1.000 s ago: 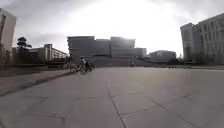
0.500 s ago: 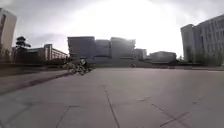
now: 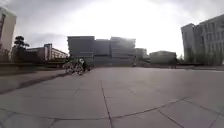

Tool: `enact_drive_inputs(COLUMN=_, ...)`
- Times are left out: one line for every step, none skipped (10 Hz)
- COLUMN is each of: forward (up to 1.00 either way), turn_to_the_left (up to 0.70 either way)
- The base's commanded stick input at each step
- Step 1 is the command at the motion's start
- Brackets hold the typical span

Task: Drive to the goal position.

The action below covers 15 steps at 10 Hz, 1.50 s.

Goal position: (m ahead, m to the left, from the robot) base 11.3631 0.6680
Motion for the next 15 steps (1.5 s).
enact_drive_inputs(forward=0.85, turn_to_the_left=0.0)
enact_drive_inputs(forward=0.85, turn_to_the_left=0.0)
enact_drive_inputs(forward=0.85, turn_to_the_left=0.0)
enact_drive_inputs(forward=0.85, turn_to_the_left=0.0)
enact_drive_inputs(forward=0.85, turn_to_the_left=0.0)
enact_drive_inputs(forward=0.85, turn_to_the_left=0.0)
enact_drive_inputs(forward=0.85, turn_to_the_left=0.0)
enact_drive_inputs(forward=0.85, turn_to_the_left=0.0)
enact_drive_inputs(forward=0.85, turn_to_the_left=0.0)
enact_drive_inputs(forward=0.85, turn_to_the_left=0.0)
enact_drive_inputs(forward=0.85, turn_to_the_left=0.0)
enact_drive_inputs(forward=0.85, turn_to_the_left=0.0)
enact_drive_inputs(forward=0.85, turn_to_the_left=0.0)
enact_drive_inputs(forward=0.85, turn_to_the_left=0.0)
enact_drive_inputs(forward=0.85, turn_to_the_left=0.0)
